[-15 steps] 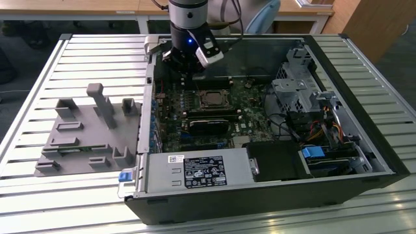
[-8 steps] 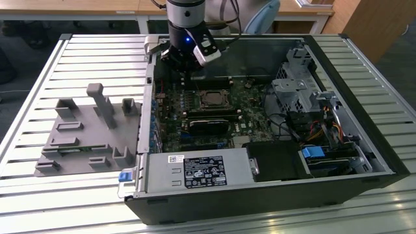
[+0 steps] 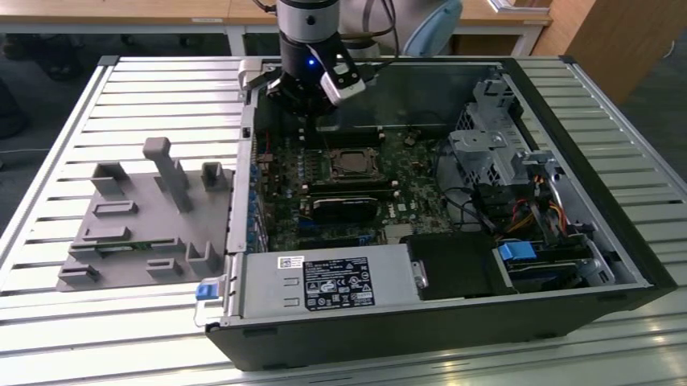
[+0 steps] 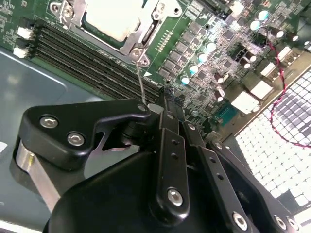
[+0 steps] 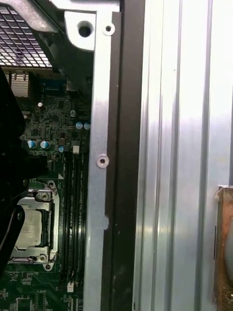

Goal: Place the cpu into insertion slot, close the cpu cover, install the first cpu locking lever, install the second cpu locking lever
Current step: 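Install the first cpu locking lever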

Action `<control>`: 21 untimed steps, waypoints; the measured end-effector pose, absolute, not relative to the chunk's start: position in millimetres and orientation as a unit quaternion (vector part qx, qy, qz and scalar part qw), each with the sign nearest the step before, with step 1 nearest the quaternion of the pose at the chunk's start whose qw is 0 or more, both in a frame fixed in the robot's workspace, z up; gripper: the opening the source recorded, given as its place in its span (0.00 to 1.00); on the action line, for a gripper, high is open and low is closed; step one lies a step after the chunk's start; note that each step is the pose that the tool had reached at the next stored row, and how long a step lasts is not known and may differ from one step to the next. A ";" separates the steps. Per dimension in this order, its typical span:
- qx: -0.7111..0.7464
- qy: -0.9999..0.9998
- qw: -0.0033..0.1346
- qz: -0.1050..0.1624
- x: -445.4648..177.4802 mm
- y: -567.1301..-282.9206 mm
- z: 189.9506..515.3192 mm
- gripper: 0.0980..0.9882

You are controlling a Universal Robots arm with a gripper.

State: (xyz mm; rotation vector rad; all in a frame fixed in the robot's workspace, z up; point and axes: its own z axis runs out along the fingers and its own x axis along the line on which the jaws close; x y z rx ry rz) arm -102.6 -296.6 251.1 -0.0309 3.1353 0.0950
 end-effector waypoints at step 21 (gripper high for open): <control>-0.010 0.999 0.002 0.050 -48.8 -293.4 244.9 0.01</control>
